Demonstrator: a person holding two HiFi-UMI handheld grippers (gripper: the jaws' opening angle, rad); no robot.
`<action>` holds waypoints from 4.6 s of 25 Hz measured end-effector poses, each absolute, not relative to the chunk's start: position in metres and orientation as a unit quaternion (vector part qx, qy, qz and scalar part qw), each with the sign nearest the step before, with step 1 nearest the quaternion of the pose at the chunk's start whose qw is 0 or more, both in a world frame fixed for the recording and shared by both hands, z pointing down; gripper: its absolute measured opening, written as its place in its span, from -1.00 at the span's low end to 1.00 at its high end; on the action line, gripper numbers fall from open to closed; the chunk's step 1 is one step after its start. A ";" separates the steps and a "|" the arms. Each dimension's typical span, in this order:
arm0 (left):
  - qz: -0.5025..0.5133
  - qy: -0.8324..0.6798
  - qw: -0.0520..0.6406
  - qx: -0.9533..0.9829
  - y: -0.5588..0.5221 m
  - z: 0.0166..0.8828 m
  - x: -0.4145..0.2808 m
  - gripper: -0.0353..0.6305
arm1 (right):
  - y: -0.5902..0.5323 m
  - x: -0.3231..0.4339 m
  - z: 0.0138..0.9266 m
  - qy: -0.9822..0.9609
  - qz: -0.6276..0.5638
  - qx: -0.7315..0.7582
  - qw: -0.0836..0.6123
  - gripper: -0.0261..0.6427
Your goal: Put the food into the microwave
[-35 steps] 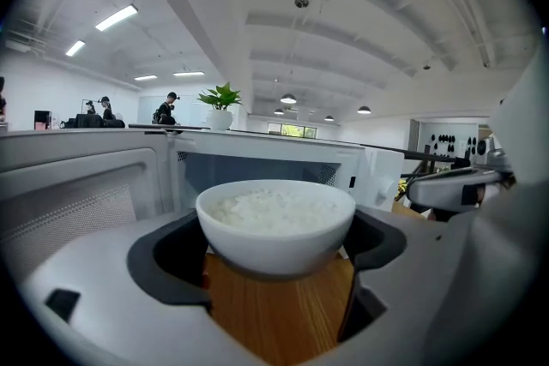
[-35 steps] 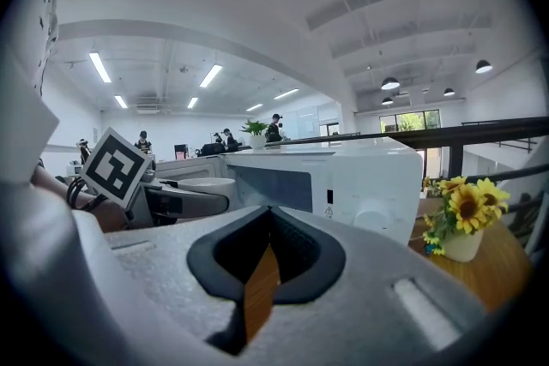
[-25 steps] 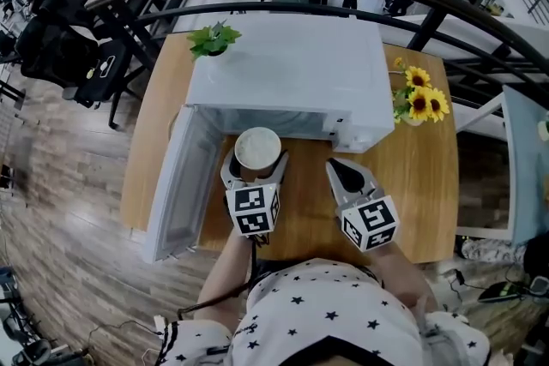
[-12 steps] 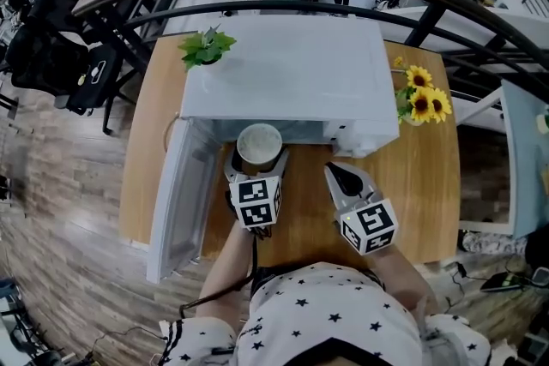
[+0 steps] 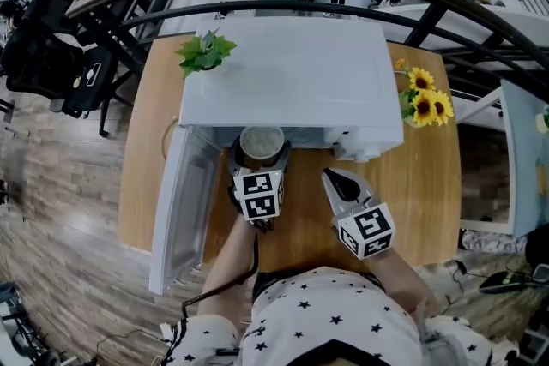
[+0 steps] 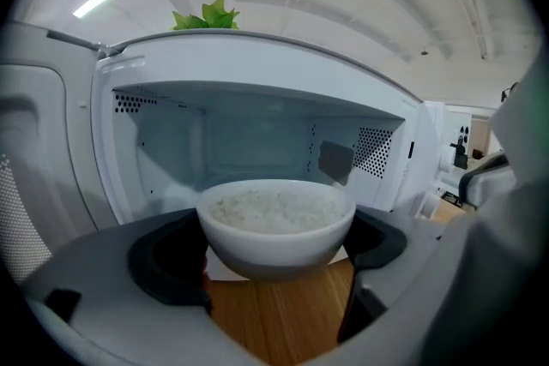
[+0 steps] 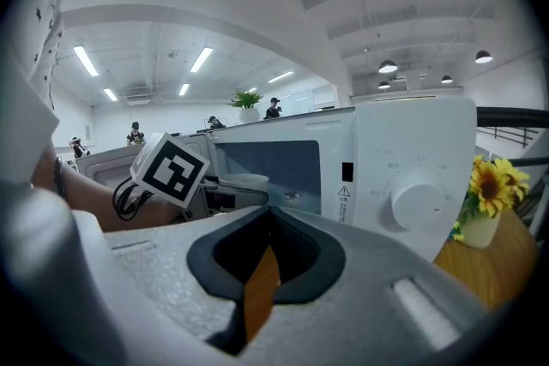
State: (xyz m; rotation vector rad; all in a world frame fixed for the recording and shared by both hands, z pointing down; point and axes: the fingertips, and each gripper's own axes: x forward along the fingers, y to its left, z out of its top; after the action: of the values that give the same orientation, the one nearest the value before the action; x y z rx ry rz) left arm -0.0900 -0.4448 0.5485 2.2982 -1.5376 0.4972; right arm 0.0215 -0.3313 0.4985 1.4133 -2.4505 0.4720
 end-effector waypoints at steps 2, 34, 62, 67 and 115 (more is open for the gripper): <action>0.177 -0.539 0.166 0.807 -0.448 0.552 -0.090 0.52 | -0.332 0.020 0.500 -0.847 0.165 0.487 0.138 -0.90; 0.227 -0.526 0.170 0.802 -0.489 0.592 -0.080 0.52 | -0.337 0.024 0.511 -0.840 0.174 0.491 0.153 -0.90; 0.262 -0.534 0.164 0.787 -0.503 0.605 -0.078 0.52 | -0.330 0.019 0.508 -0.841 0.171 0.492 0.147 -0.91; 0.267 -0.534 0.166 0.785 -0.504 0.605 -0.078 0.52 | -0.325 0.016 0.506 -0.843 0.168 0.490 0.144 -0.90; 0.184 -0.632 0.178 0.731 -0.318 0.538 -0.079 -0.25 | -0.171 0.059 0.478 -0.867 0.132 0.465 0.120 -0.90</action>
State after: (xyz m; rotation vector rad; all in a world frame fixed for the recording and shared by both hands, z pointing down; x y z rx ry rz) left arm -0.0786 -0.3180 0.5382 2.0693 -1.7882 0.5199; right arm 0.0589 -0.1705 0.4784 1.3592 -2.5333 0.3845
